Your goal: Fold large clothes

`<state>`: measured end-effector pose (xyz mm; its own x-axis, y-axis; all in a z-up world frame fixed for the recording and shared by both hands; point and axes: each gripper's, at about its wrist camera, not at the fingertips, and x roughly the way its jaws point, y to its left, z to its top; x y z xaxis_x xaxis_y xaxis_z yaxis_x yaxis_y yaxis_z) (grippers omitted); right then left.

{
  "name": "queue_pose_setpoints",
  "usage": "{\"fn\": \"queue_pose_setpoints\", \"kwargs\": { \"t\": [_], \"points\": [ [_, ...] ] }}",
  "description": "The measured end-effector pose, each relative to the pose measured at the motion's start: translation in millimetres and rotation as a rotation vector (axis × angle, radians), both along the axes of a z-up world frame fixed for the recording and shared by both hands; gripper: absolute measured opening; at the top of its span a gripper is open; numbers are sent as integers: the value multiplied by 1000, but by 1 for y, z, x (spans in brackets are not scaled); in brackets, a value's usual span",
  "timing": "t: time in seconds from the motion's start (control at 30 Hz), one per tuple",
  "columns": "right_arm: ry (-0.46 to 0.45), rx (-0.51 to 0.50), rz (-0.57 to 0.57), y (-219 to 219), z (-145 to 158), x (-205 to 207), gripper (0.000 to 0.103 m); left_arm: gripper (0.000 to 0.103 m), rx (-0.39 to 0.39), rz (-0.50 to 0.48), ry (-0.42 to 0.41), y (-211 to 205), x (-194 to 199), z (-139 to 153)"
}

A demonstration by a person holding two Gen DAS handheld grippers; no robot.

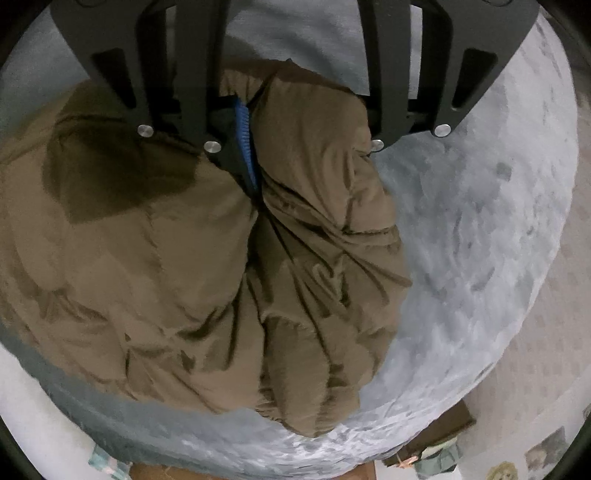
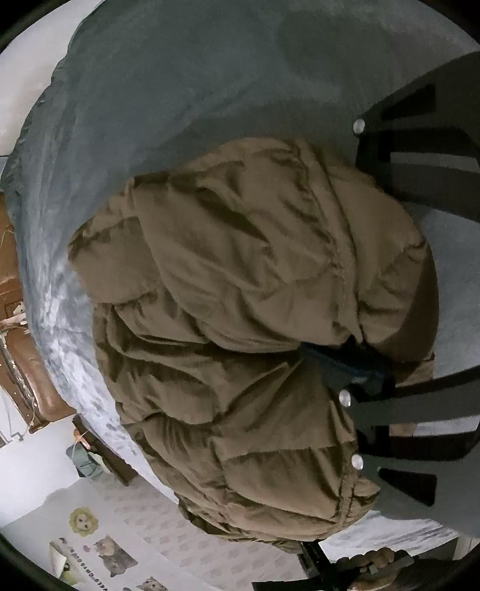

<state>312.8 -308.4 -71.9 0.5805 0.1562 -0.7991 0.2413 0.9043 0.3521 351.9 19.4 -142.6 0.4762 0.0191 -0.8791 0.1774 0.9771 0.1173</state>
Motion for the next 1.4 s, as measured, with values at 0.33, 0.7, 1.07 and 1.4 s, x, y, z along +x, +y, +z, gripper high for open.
{"fn": "queue_pose_setpoints", "kwargs": {
  "t": [0.33,0.7,1.07,1.4],
  "points": [
    [72,-213,125,26,27,13,35,27,120,-64,16,-36,12,16],
    [13,-452,198,50,82,6,23,18,160,-87,-14,-75,4,57],
    [-150,-638,222,70,147,-111,18,17,126,-88,-137,-75,-117,112],
    [-27,-650,260,71,97,-193,19,18,158,-110,-114,-82,-206,82]
  ]
}}
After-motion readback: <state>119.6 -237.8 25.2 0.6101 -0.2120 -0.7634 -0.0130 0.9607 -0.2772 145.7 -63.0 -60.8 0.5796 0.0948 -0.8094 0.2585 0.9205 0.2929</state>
